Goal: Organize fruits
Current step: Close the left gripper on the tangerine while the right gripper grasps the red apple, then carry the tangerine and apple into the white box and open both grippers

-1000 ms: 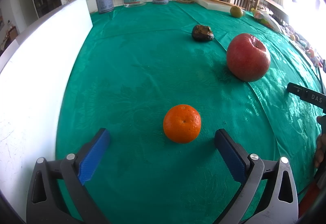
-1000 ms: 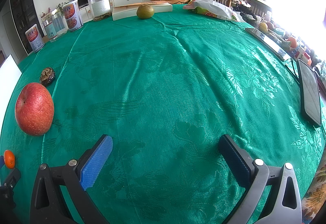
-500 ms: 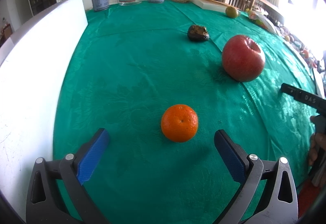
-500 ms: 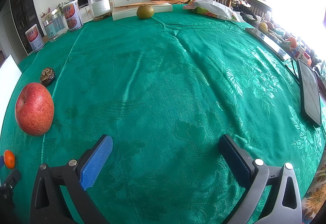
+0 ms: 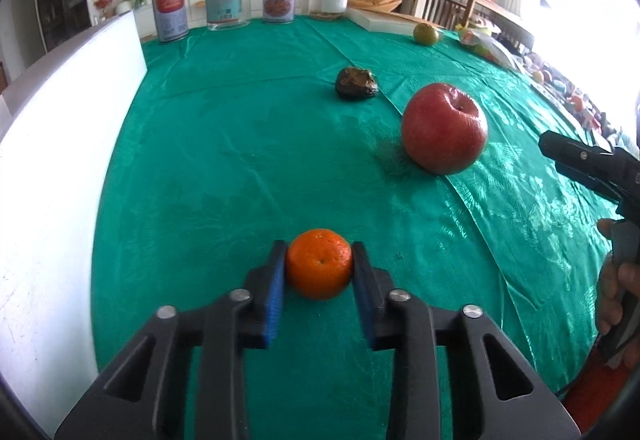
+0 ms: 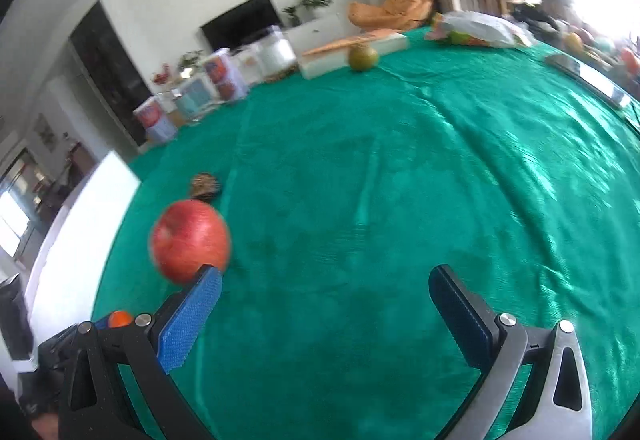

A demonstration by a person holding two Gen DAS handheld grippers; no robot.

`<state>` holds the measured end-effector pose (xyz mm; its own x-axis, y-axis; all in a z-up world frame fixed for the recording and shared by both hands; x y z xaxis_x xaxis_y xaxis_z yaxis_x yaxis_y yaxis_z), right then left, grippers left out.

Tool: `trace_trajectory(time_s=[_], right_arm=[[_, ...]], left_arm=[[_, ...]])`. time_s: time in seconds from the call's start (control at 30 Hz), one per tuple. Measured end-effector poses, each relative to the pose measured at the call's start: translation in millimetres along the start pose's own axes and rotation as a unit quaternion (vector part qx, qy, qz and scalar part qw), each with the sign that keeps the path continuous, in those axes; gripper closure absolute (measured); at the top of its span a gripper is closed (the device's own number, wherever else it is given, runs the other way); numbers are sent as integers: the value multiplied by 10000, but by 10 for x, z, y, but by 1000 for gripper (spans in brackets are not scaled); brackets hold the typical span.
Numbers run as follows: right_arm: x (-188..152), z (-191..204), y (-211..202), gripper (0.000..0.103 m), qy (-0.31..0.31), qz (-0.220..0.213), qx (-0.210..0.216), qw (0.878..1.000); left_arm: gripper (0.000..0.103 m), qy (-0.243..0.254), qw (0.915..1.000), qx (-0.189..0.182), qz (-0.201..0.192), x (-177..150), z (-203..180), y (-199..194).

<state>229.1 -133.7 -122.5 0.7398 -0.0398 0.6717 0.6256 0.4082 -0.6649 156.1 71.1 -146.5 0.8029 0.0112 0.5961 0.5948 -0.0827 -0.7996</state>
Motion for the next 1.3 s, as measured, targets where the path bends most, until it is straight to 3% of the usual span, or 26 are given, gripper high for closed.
trace_trajectory(time_s=[0.07, 0.13, 0.37, 0.4, 0.43, 0.53, 0.7, 0.87, 1.03, 1.1, 1.23, 1.3], right_arm=[[42, 386, 67, 0, -426, 72, 372, 9984], [106, 679, 208, 0, -759, 235, 374, 9961], [92, 886, 943, 1, -1388, 1420, -718, 9774], [71, 879, 991, 13, -1375, 1530, -732, 9759], [58, 823, 996, 35, -1289, 1617, -751, 9755], [48, 730, 929, 36, -1059, 1667, -705, 9778], [97, 876, 530, 36, -769, 1577, -21, 9845], [400, 1673, 46, 36, -801, 1317, 1151, 9813], [462, 2910, -133, 36, -1448, 1260, 2155, 9575], [368, 3372, -34, 36, -1733, 1380, 2356, 9463], [-32, 4069, 396, 36, -2173, 1905, 2427, 9261], [-260, 4263, 631, 36, -2287, 2208, 2379, 9178]], left_arm=[[72, -108, 9999, 20, -61, 2, 35, -27], [73, -247, 9997, 9, -68, -8, 76, -70], [73, -473, 9989, -48, -23, -46, 166, -280], [73, -507, 9987, -51, -4, -57, 179, -293], [73, -536, 9985, -59, 19, -67, 186, -305], [73, -629, 9979, -103, 109, -87, 198, -353], [73, -821, 9945, -646, -54, -8, 113, -814], [73, -1051, 9867, -1071, -620, 214, 267, -1641], [73, -1582, 9805, -608, -994, 288, 1039, -2195], [73, -1857, 9778, -141, -960, 219, 1468, -2217], [73, -2437, 9658, 799, -394, -116, 2264, -1943], [73, -2681, 9585, 968, -78, -322, 2493, -1772]])
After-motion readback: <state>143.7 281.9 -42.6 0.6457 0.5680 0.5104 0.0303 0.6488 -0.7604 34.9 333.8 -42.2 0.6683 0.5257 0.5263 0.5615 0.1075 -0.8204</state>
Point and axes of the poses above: each gripper's, at about its wrist camera, not at the fingertips, and y roughly the way its jaws point, z to its left, x to its top, the point moved 7 cm from there along y, roughly the way its jaws point, and after that the axes turned 2 degrees about z, right-handed, at the moved point
